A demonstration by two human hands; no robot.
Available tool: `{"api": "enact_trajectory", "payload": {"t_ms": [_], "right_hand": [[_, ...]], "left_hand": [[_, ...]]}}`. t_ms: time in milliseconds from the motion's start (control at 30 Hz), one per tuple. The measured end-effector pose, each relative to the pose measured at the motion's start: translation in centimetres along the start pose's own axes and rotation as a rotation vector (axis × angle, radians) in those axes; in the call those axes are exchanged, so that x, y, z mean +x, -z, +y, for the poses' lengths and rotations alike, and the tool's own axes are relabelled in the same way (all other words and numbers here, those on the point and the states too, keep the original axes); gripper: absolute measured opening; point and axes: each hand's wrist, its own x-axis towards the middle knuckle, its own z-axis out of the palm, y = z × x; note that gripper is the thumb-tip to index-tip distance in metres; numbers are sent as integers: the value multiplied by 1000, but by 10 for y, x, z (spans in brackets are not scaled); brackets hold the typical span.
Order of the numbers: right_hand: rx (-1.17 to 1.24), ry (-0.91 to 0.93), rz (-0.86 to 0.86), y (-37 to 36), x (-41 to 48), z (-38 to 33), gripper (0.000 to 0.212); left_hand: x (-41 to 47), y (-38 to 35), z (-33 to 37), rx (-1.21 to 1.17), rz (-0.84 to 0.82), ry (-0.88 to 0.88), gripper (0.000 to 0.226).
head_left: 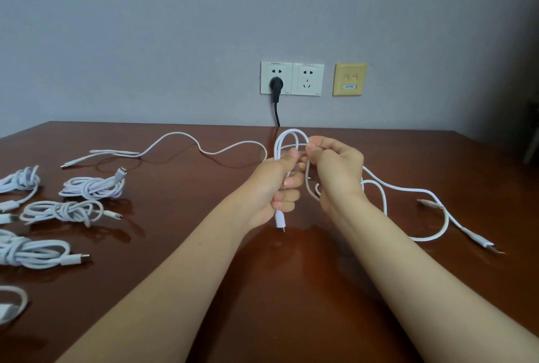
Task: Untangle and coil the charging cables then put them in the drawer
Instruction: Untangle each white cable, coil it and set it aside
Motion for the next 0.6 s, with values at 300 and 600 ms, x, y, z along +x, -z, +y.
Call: {"api": "enact_trajectory", "payload": {"t_ms": [300, 600], "right_hand": [[2, -11, -14, 1, 1, -2, 27], [-172, 47, 44, 3, 5, 4, 14]], "left_hand": [[-1, 1, 3, -197, -81, 121, 36], [-1, -5, -2, -4, 14, 31, 29]]}}
